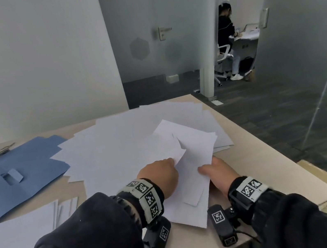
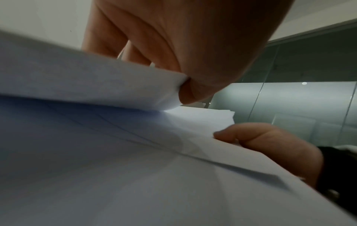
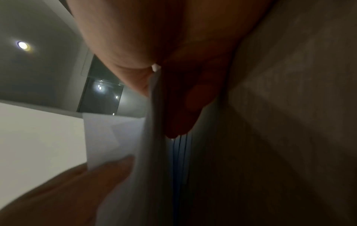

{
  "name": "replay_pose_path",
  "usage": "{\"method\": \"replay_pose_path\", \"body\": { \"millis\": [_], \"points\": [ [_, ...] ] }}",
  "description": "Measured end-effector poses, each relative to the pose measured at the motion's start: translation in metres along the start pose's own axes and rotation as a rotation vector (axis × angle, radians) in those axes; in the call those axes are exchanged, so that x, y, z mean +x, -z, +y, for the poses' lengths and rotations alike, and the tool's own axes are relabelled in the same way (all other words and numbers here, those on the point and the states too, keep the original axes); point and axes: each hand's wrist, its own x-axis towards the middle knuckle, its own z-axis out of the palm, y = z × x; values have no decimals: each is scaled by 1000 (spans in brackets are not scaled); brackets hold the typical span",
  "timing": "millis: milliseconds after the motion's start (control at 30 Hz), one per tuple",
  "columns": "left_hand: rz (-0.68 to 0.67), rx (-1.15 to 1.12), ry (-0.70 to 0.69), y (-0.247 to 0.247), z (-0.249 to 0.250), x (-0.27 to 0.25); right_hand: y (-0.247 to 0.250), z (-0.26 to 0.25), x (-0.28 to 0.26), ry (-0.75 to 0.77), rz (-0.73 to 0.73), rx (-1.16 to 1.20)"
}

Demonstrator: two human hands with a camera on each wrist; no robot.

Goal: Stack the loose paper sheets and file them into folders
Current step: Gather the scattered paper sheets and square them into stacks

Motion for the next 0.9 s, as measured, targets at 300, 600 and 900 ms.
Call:
{"method": "replay_pose_path", "body": {
  "millis": [300, 600, 900],
  "points": [
    [-160, -281, -19, -14, 13, -18, 3, -2, -20, -55, -81, 91],
    [-233, -47, 108, -22, -34, -14, -5, -3, -20, -106, -110, 105],
    [-101, -63, -1, -19, -29, -4, 2, 1, -20, -74, -142, 213]
  ]
}}
